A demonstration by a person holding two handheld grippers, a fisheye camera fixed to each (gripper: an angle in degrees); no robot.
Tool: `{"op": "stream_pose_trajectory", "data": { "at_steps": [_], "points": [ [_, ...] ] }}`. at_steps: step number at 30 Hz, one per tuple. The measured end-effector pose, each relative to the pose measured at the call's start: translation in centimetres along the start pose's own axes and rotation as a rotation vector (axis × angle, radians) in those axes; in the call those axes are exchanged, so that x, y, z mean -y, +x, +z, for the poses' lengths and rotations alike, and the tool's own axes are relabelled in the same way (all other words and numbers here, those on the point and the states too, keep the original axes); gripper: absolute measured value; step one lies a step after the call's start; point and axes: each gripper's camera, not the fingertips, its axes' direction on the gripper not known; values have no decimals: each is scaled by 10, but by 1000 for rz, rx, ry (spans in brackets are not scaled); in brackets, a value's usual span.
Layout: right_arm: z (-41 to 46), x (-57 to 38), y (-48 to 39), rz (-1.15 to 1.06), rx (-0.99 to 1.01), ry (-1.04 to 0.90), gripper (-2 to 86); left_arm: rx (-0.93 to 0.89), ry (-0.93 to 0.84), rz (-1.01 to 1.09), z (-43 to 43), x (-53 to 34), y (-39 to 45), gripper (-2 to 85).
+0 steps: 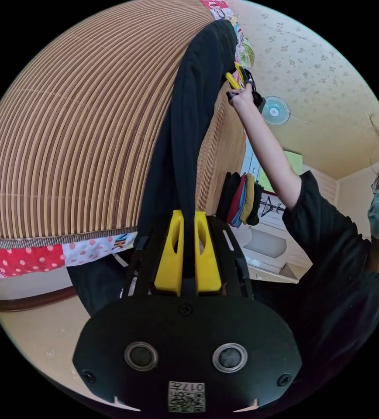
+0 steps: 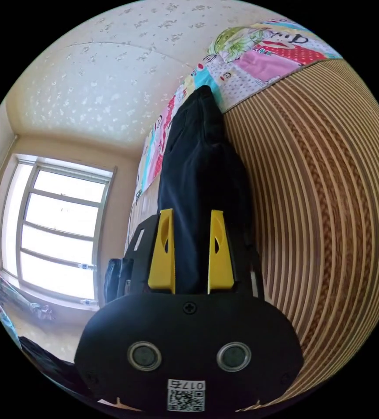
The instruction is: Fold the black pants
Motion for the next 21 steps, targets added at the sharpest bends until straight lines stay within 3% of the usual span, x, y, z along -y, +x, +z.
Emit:
{"op": "stream_pose_trajectory", "data": {
  "at_steps": [2,9,12,16,18,21],
  "points": [
    [9,11,-7,-13,-70,-65,48,-49,6,14,-2,-5,1,40],
    [-54,28,-56,-165,-190,94,34,-426,62,255,-11,-29,22,39],
    [-23,38,-10,-99,-177,-63,41,-303,91,168,-2,-33,8,38],
    [-16,3,24,-41,-104,-121,66,107,-44,18,27,-35,-9,41],
    [-23,-39,27,-50,38,-166,95,34,-60,17,33,-34,-11,42],
    [-29,-111,26,-73,57,-286,112,-6,-73,-23,41,-35,-14,43]
  ]
}}
